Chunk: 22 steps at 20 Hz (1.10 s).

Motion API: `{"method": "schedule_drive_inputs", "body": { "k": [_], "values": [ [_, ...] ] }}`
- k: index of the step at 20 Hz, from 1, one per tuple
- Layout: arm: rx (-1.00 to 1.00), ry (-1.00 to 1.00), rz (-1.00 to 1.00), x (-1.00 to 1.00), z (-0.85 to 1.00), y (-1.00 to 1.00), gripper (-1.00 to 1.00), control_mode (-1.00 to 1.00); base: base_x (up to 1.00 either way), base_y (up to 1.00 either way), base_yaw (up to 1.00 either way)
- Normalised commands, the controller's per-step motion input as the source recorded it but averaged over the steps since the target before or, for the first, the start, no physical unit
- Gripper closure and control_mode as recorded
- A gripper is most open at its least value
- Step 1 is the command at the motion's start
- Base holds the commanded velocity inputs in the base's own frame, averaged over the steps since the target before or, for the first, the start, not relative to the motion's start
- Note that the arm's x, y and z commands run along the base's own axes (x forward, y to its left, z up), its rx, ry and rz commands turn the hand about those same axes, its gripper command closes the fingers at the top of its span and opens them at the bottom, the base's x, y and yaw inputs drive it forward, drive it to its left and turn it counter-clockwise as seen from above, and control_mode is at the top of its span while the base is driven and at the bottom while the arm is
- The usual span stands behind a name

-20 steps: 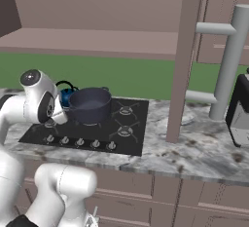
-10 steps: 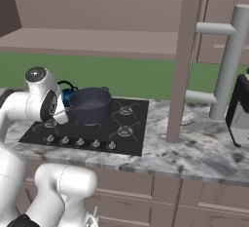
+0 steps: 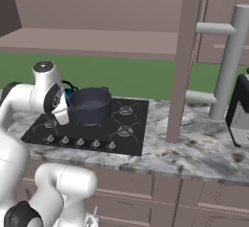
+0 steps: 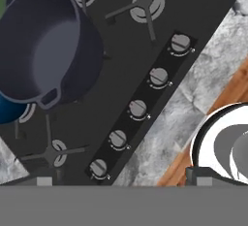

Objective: Pick the kettle from the cabinet and place it on a stove burner. Then pick the pot from the counter and place it on another stove burner. Finally, turn both burners on.

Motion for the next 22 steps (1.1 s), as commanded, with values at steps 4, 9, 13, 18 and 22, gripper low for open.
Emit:
{"method": "schedule_drive_inputs", "body": {
  "k": [4, 9, 13, 18, 22],
  "values": [
    [0.00, 0.13, 0.02, -0.03, -0.07, 0.01, -1.00, -1.00, 0.00, 0.00, 0.00],
    [0.00, 0.06, 0.04, -0.06, -0.11, 0.05, -1.00, -1.00, 0.00, 0.00, 0.00],
    [0.00, -0.05, 0.06, -0.13, -0.25, 0.13, -1.00, -1.00, 0.00, 0.00, 0.00],
    [0.00, -0.06, 0.12, -0.07, -0.19, 0.14, -1.00, -1.00, 0.00, 0.00, 0.00],
    [0.00, -0.06, 0.15, -0.01, -0.17, 0.16, -1.00, -1.00, 0.00, 0.00, 0.00]
  ]
}}
